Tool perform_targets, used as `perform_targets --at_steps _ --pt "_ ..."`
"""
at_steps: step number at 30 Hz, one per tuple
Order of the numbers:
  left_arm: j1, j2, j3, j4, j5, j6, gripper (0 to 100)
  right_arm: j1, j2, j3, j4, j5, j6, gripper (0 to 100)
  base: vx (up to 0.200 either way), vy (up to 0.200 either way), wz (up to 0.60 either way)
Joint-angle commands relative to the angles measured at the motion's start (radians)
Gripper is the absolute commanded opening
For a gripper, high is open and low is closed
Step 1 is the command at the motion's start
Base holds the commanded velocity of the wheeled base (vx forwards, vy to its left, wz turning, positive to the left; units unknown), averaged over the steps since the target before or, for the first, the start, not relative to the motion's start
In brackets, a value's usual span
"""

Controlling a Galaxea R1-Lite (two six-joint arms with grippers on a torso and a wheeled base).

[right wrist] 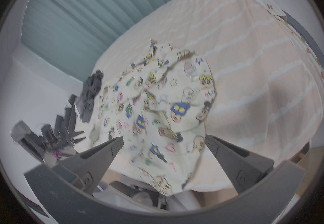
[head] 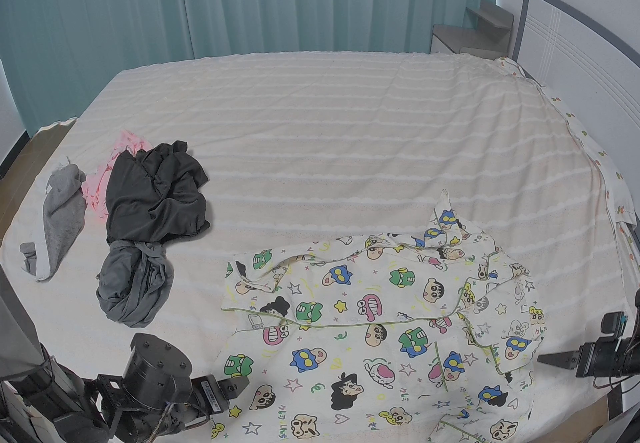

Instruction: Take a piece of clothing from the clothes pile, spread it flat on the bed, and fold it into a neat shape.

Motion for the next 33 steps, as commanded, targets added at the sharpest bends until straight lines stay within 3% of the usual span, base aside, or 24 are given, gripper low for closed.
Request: perform_targets --at_steps 1,5,10,13,25,29,33 --pt "-0.006 -0.054 -0.083 -0.011 0.072 0.004 100 0.201 -0.171 -0.145 0.000 0.008 0.273 100 0.000 0.000 0.00" --pt "-0.011 -0.056 -0.108 -0.010 0.089 0.006 100 0.294 -0.165 -0.254 -0.001 0.009 0.451 100 0.000 0.000 0.00" --pt "-0.011 -0.053 -0.114 -0.014 0.103 0.061 100 0.342 -0.170 -0.286 -0.006 0.017 0.589 100 0.000 0.000 0.00" --pt "-0.011 -0.049 -0.131 -0.010 0.144 0.067 100 0.360 -0.147 -0.282 -0.003 0.012 0.600 100 0.000 0.000 0.00" --pt "-0.006 -0.026 -0.221 0.003 0.170 0.113 100 0.360 -0.136 -0.280 -0.006 0.006 0.609 100 0.000 0.000 0.00" --pt "-0.004 0.086 -0.283 0.003 0.223 0.199 100 0.360 -0.130 -0.279 -0.006 0.006 0.609 100 0.000 0.000 0.00" --pt "0.048 0.173 -0.447 0.032 0.230 0.265 100 0.360 -0.133 -0.276 -0.008 0.006 0.606 100 0.000 0.000 0.00"
